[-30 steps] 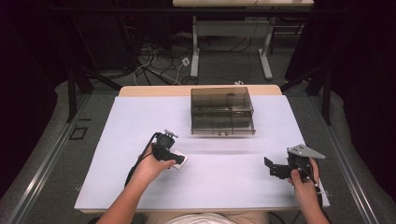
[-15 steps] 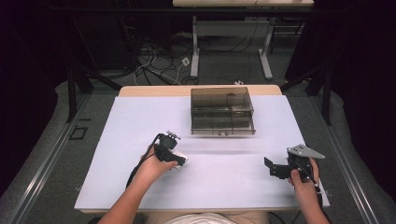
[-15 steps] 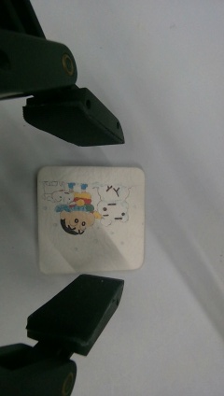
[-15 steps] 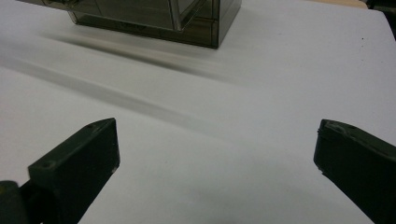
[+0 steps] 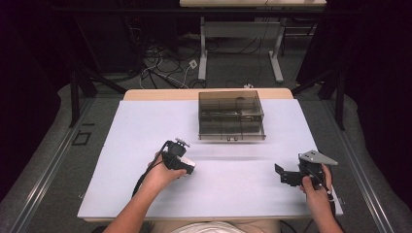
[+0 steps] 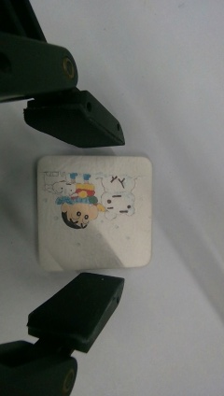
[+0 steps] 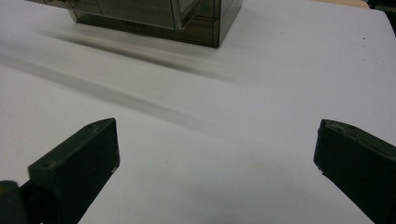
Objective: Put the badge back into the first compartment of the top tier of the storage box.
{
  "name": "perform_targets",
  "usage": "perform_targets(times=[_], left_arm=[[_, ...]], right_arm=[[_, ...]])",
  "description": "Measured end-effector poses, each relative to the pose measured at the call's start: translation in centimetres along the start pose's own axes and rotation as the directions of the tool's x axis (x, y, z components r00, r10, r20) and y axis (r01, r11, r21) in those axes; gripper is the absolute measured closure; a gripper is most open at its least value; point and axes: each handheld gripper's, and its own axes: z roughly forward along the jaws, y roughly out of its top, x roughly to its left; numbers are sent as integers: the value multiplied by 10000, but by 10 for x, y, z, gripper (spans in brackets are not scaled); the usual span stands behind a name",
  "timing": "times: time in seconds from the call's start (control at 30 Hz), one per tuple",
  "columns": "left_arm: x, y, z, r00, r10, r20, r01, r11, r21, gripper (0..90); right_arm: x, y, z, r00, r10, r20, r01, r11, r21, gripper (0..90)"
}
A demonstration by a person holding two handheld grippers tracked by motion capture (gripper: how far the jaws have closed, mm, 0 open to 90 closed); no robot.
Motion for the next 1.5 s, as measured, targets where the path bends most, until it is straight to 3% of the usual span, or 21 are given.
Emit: perform_targets(times=[0.8,1.5], left_arm=[[-4,0,2,9994,91,-341,-91,10000,8,293],[-4,-1,1,9996,50,-270,-48,10000,67,330]], right_arm=[[0,-1,1,10000,-8,-90,10,9999,116,0],[0,-1,2,10000,-55,-81,56,9998,168,0]])
